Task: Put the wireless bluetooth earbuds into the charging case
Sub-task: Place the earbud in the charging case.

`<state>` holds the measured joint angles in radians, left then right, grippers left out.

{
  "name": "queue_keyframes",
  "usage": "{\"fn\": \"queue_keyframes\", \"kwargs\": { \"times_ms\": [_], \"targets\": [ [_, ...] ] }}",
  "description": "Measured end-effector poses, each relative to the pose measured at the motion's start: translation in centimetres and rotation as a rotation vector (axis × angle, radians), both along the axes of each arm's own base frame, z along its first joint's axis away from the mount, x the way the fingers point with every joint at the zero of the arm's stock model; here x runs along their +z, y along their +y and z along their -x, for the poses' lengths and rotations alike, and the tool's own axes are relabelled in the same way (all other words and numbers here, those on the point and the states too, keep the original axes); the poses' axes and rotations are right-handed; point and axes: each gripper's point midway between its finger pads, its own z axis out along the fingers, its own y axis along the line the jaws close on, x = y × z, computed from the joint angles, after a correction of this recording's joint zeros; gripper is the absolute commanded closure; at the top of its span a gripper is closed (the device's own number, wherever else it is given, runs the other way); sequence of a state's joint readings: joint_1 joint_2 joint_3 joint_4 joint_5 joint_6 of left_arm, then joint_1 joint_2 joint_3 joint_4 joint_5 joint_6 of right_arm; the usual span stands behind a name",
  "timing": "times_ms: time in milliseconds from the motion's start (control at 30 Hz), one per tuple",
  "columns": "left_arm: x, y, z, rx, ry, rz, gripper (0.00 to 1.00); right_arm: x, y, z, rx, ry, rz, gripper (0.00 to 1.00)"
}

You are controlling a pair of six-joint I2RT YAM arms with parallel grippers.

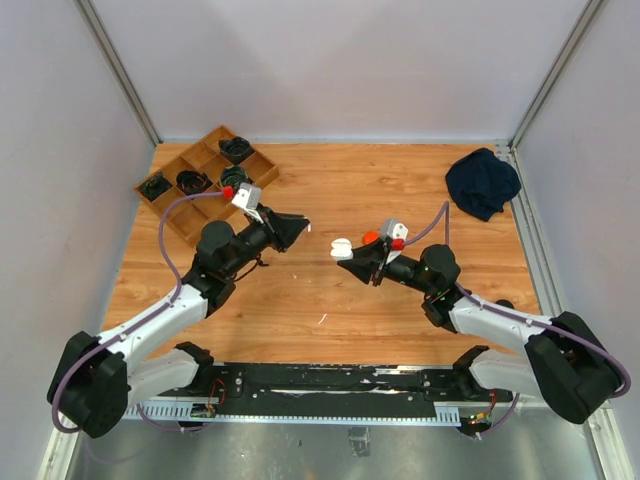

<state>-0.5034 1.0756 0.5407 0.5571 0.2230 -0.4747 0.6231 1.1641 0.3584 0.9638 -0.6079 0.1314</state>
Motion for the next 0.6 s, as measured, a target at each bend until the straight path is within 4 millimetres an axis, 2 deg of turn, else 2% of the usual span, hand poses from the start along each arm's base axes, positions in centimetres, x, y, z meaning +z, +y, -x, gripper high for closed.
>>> {"fn": "queue_keyframes", "kwargs": {
  "times_ms": [233, 600],
  "targets": [
    [3.7, -2.0, 4.0, -0.119, -0.179, 0.043, 0.93, 1.5, 0.6, 0.0, 0.026, -0.025, -0.070, 0.83],
    [7.7, -2.9, 8.4, -0.242, -0.421, 0.081, 0.93, 3.7, 1.6, 0.7, 0.110, -0.063, -0.196, 0.84]
  ]
}}
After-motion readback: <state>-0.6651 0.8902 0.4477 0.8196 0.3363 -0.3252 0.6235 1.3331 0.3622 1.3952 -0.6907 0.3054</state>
